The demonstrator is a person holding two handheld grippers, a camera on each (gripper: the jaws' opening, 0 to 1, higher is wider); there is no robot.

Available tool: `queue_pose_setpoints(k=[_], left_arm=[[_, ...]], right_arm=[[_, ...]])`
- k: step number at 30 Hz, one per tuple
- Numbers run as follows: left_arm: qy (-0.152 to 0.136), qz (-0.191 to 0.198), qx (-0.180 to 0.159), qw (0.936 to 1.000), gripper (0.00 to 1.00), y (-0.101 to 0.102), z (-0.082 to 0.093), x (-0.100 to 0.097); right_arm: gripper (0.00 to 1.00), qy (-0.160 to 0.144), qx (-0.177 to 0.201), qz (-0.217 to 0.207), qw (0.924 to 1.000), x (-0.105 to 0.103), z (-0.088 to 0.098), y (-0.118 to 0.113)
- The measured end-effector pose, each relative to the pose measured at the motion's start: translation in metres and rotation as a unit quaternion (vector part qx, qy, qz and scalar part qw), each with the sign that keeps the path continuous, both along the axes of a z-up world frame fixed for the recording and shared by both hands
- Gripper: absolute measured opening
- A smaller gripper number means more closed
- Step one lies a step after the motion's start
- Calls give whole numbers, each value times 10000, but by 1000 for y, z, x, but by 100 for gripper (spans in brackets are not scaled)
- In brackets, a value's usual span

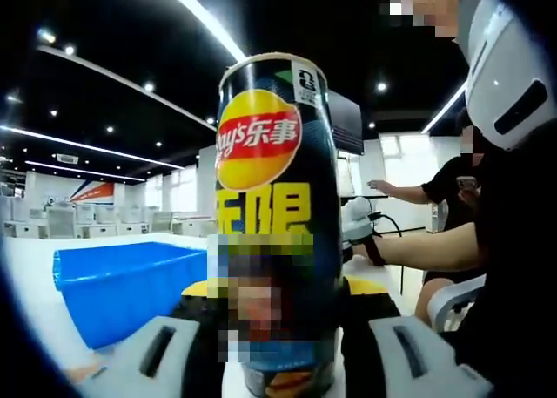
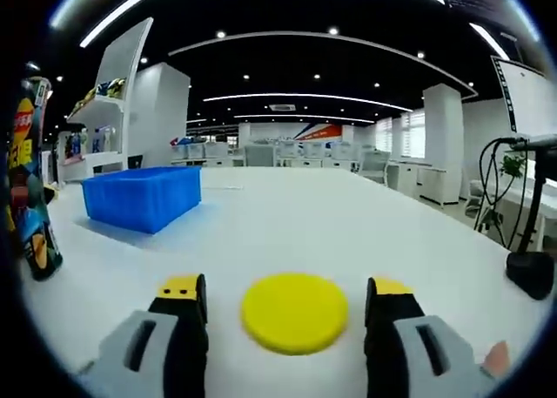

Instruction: Open the lid of the chip container on the table, take out the chips, place them into the box in front of the container, and close the lid

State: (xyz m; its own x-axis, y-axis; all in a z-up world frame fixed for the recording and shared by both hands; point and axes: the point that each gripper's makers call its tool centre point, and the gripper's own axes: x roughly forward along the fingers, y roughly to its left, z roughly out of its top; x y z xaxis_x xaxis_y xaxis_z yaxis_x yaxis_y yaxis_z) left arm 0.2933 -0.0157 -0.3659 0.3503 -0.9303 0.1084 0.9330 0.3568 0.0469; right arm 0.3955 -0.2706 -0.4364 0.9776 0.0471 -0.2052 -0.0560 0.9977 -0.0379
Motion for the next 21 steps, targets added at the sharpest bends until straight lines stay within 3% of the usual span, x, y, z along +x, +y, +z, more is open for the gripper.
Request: queue_pose_setpoints(k=[2, 4, 6, 21], left_arm=[[-5, 2, 5, 10000, 51, 0, 0, 0], [-13, 7, 11, 10000, 51, 0, 0, 0], [-29, 11, 17, 10000, 51, 0, 0, 0], [-63, 36, 42, 10000, 51, -1, 0, -1]], right_arm=[[65, 89, -12, -16, 10000, -1, -3, -1], [52, 343, -32, -108, 9993, -3, -12, -4], [46, 223, -83, -71, 9997, -2, -6, -3], [45, 269, -95, -90, 9996, -2, -8, -5]])
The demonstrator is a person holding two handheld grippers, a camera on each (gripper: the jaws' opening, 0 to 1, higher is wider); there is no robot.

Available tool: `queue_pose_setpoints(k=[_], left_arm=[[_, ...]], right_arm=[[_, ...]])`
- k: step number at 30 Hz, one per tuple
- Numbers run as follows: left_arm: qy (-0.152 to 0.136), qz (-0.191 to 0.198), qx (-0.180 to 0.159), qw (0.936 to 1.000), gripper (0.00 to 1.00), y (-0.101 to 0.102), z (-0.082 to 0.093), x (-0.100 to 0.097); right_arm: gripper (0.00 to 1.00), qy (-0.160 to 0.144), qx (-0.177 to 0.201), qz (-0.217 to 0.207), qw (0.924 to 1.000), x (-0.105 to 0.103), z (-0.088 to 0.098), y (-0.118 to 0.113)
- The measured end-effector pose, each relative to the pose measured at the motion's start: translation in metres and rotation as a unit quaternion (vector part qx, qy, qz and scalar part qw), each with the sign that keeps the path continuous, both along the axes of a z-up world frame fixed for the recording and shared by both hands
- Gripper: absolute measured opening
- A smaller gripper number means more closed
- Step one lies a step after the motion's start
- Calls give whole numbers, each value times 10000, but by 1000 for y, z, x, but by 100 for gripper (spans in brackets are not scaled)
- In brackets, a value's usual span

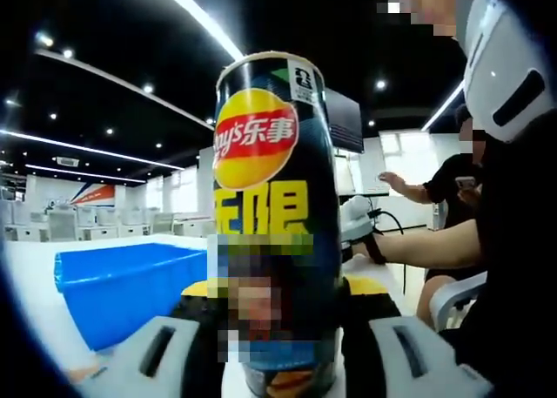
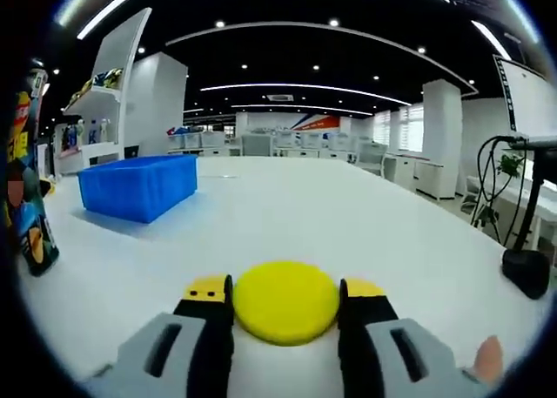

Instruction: Open the lid of the chip container on the table, take out the chips, place them into the box in front of the container, and close the lid

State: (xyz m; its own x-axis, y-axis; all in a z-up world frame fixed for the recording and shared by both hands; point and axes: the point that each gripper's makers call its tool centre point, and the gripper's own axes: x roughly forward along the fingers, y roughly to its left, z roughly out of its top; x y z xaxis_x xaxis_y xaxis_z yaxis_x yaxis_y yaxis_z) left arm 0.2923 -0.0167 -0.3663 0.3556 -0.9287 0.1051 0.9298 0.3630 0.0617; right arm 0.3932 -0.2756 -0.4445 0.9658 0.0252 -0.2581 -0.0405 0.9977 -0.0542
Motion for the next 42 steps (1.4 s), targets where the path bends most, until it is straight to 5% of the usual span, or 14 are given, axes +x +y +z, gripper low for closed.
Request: queue_pose_setpoints(k=[9, 19, 25, 30, 36, 42], left_arm=[[5, -35, -21, 10000, 51, 0, 0, 0], [32, -47, -27, 10000, 51, 1, -1, 1], [22, -29, -13, 10000, 51, 1, -1, 1], [33, -28, -13, 10000, 51, 1, -1, 1], [39, -24, -14, 10000, 51, 1, -2, 2], [36, -26, -13, 10000, 51, 1, -1, 2]], right_arm=[[45, -114, 783, -77, 9968, -2, 28, -6], [45, -1098, 575, 269, 9919, -7, 149, 8], [45, -1359, 701, 846, 9846, -26, 202, 42], [45, -1483, 670, 1409, 9765, -42, 228, 81], [45, -1435, 1075, 2249, 9577, -57, 247, 135], [45, -1290, 1154, 2791, 9445, -64, 247, 181]])
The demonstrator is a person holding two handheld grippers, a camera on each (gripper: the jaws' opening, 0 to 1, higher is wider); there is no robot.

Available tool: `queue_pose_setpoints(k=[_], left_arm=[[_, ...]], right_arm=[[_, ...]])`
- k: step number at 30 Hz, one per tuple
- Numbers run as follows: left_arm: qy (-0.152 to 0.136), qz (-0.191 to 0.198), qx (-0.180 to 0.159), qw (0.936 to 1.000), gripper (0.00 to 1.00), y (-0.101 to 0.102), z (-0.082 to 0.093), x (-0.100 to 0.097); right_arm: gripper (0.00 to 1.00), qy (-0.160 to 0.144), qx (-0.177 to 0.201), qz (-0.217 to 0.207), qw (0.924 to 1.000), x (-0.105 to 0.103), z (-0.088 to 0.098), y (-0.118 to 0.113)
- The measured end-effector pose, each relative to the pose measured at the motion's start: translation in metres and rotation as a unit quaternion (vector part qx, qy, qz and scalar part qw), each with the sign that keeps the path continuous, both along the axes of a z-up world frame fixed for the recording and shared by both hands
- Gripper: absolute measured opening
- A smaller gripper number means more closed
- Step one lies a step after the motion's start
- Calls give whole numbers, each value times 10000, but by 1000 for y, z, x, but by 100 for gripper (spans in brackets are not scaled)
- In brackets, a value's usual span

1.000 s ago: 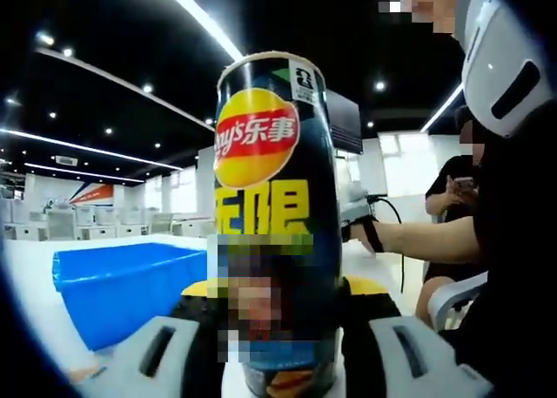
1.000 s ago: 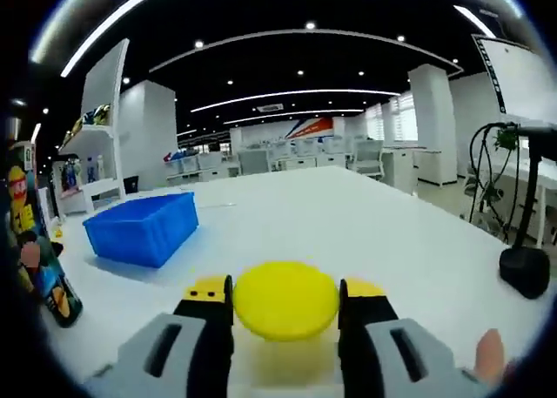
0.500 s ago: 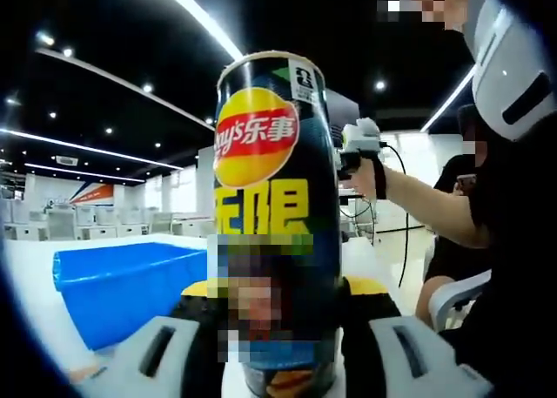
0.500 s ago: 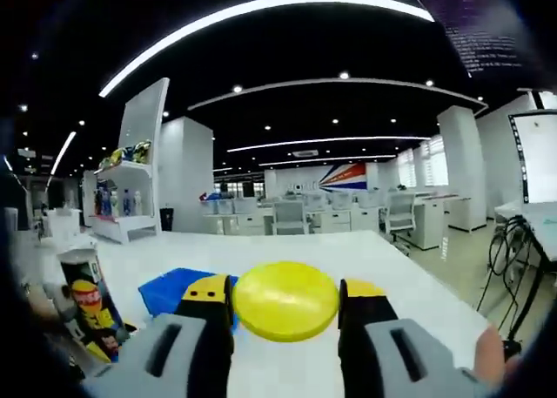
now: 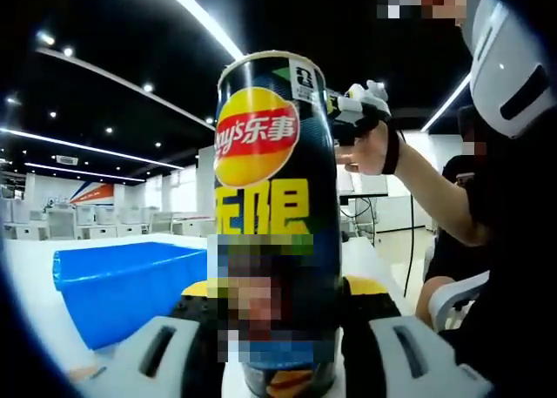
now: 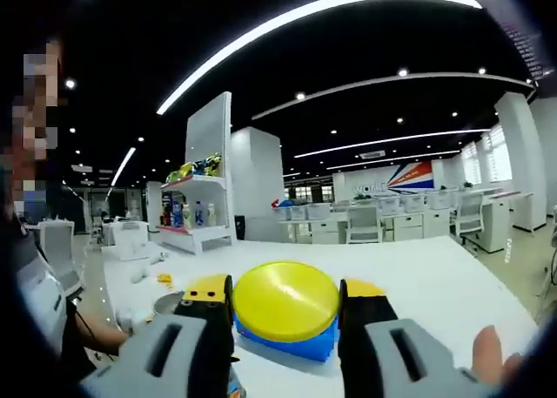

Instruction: Open the lid of the chip container on the table, take out the chips, place them into the box in front of the container, and close the lid

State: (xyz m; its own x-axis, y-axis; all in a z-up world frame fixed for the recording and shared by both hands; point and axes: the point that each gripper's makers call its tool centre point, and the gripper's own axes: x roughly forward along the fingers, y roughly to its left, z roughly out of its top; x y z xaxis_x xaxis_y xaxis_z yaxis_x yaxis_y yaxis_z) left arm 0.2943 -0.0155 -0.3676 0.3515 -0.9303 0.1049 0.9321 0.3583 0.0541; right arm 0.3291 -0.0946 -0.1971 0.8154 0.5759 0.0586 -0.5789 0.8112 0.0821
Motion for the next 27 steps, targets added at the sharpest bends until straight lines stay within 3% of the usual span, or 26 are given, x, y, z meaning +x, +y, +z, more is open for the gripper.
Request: queue_pose_setpoints(k=[7, 13, 20, 27], left_arm=[[-10, 2, 6, 10000, 51, 0, 0, 0], [-14, 5, 8, 10000, 51, 5, -1, 4], [-33, 17, 24, 10000, 51, 6, -1, 5], [-67, 36, 41, 10000, 51, 6, -1, 6]], right_arm=[[45, 142, -50, 754, 9970, -17, -2, 50], [45, 186, -459, 1161, 9920, -28, -16, 91], [45, 159, -894, 1276, 9877, -29, -29, 111], [46, 399, -1082, 1416, 9832, -28, -40, 118]])
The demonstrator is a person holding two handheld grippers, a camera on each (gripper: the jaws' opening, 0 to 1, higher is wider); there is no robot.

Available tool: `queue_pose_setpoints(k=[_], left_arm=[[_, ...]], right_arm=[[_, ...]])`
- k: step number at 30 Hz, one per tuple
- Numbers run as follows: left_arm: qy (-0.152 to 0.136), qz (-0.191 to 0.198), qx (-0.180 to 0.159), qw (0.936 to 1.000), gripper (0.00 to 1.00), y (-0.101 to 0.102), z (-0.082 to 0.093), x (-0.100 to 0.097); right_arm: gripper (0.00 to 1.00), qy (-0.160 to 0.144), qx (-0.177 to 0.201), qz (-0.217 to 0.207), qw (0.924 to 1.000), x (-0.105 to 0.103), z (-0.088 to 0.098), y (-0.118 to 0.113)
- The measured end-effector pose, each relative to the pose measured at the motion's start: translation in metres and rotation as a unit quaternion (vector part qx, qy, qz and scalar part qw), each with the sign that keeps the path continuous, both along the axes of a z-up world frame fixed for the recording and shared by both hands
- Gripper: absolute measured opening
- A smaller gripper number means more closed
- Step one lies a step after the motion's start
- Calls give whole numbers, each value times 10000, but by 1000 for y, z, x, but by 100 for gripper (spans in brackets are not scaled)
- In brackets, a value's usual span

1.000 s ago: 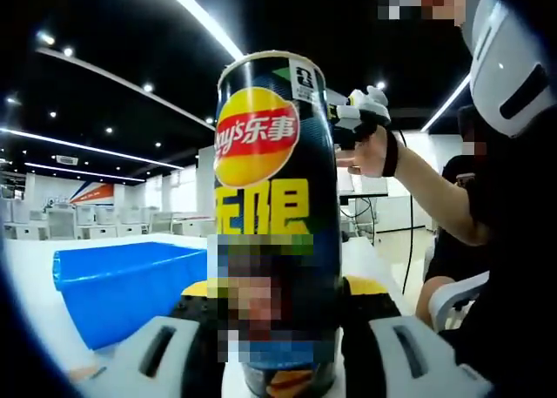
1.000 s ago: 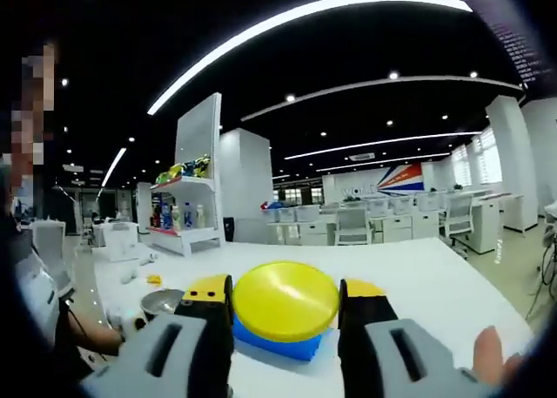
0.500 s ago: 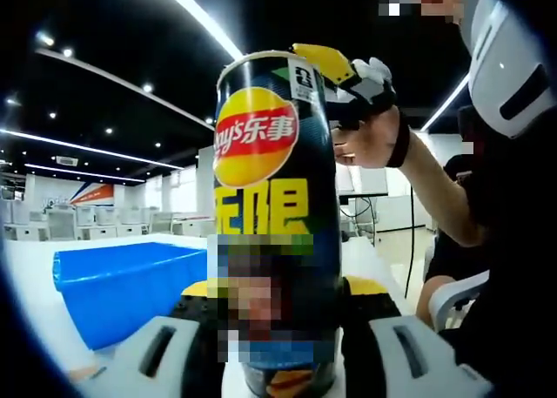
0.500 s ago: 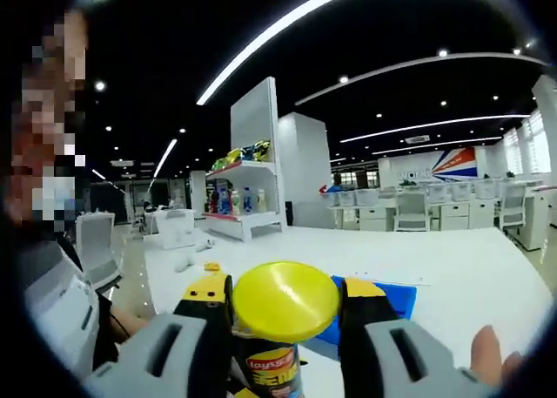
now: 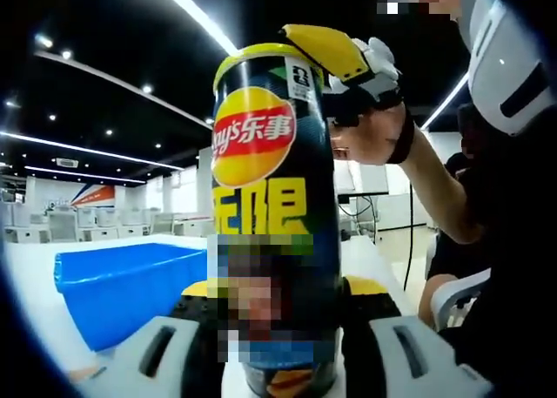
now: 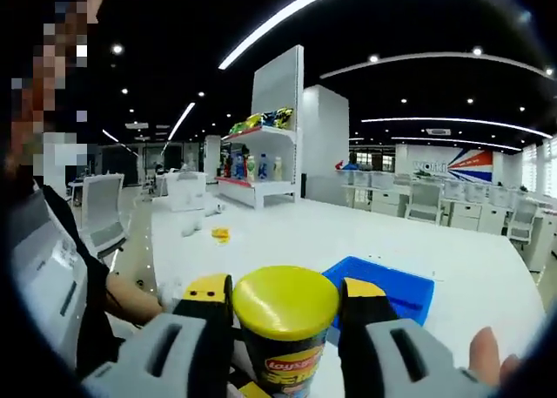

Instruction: Open the lid of the chip container on the table, take out the chips, place them into the box in front of the container, and close the lid

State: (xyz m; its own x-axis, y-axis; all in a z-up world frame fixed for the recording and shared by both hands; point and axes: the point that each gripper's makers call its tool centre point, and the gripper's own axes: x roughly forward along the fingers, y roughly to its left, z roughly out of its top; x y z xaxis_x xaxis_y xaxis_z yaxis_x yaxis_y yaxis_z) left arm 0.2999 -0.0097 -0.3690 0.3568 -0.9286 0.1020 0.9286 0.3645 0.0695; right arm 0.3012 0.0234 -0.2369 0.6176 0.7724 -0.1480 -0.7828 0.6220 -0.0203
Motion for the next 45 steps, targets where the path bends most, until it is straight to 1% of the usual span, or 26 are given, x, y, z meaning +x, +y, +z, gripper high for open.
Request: queue_pose_setpoints(k=[3, 5, 8, 11, 12, 13, 15, 17, 18, 19, 20, 21, 22, 23, 24, 26, 28, 30, 33, 34, 35, 37, 38, 39, 42, 45], left_arm=[[-1, 3, 3, 10000, 51, 1, 0, 1], [-8, 7, 7, 10000, 51, 2, -1, 1], [-20, 12, 14, 10000, 51, 2, -1, 1], [-28, 14, 20, 10000, 51, -1, -1, -1], [-31, 13, 20, 10000, 51, -2, -1, -2], [-30, 13, 20, 10000, 51, -3, -1, -2], [-33, 14, 22, 10000, 51, -4, 0, -4], [-34, 14, 23, 10000, 51, -6, 0, -5], [-33, 13, 22, 10000, 51, -6, 0, -5], [-32, 11, 20, 10000, 51, -7, 0, -5], [-36, 7, 17, 10000, 51, -7, 0, -6], [-38, 7, 18, 10000, 51, -8, 0, -6], [-36, 7, 19, 10000, 51, -8, 0, -6], [-35, 7, 17, 10000, 51, -8, 0, -7], [-33, 8, 18, 10000, 51, -8, 0, -7], [-31, 11, 21, 10000, 51, -8, 0, -7], [-32, 15, 26, 10000, 51, -9, 0, -8], [-28, 13, 26, 10000, 51, -8, 0, -8], [-19, 2, 20, 10000, 51, -9, 0, -8], [-16, 1, 20, 10000, 51, -9, 0, -8], [-15, 2, 22, 10000, 51, -9, 0, -8], [-16, 4, 24, 10000, 51, -9, 0, -8], [-15, 6, 23, 10000, 51, -8, 0, -8], [-17, 7, 24, 10000, 51, -9, 0, -8], [-10, 2, 20, 10000, 51, -8, 0, -8], [-4, 4, 20, 10000, 51, -8, 0, -8]], right_arm=[[46, 55, -22, 30, 10000, 0, 0, -1], [46, 20, -79, 94, 9999, -1, -2, 0], [47, -432, -440, 327, 9976, -2, -8, 2], [49, -728, -743, 406, 9938, -3, -13, 2], [50, -850, -832, 538, 9914, -7, -12, 3], [51, -873, -827, 565, 9911, -9, -11, 2], [51, -949, -458, 658, 9923, -15, 7, 2], [50, -1018, 124, 813, 9914, -21, 32, 4], [48, -1016, 523, 834, 9899, -22, 47, 4], [44, -954, 791, 816, 9889, -21, 55, 4], [34, -819, 1102, 746, 9877, -16, 63, 3], [14, -763, 1186, 661, 9878, -12, 65, 2], [0, -715, 1204, 540, 9887, -5, 63, 2], [3, -724, 1136, 556, 9893, -2, 60, 3], [1, -518, 1046, 485, 9920, 4, 51, 4], [1, -118, 919, 570, 9941, 4, 33, 9], [1, 138, 997, 719, 9923, 1, 26, 14], [1, 327, 1038, 764, 9911, 0, 21, 17], [1, 306, 975, 812, 9914, -3, 21, 20], [1, 88, 890, 775, 9930, -2, 23, 20], [1, 38, 736, 659, 9951, 1, 19, 19], [0, 167, 120, 470, 9987, 7, -1, 17], [0, -227, 358, 601, 9973, 4, 12, 21], [0, -63, 365, 558, 9978, 4, 7, 23], [0, -217, 444, 556, 9972, 4, 7, 25], [0, -192, 501, 587, 9968, 4, 7, 24]])
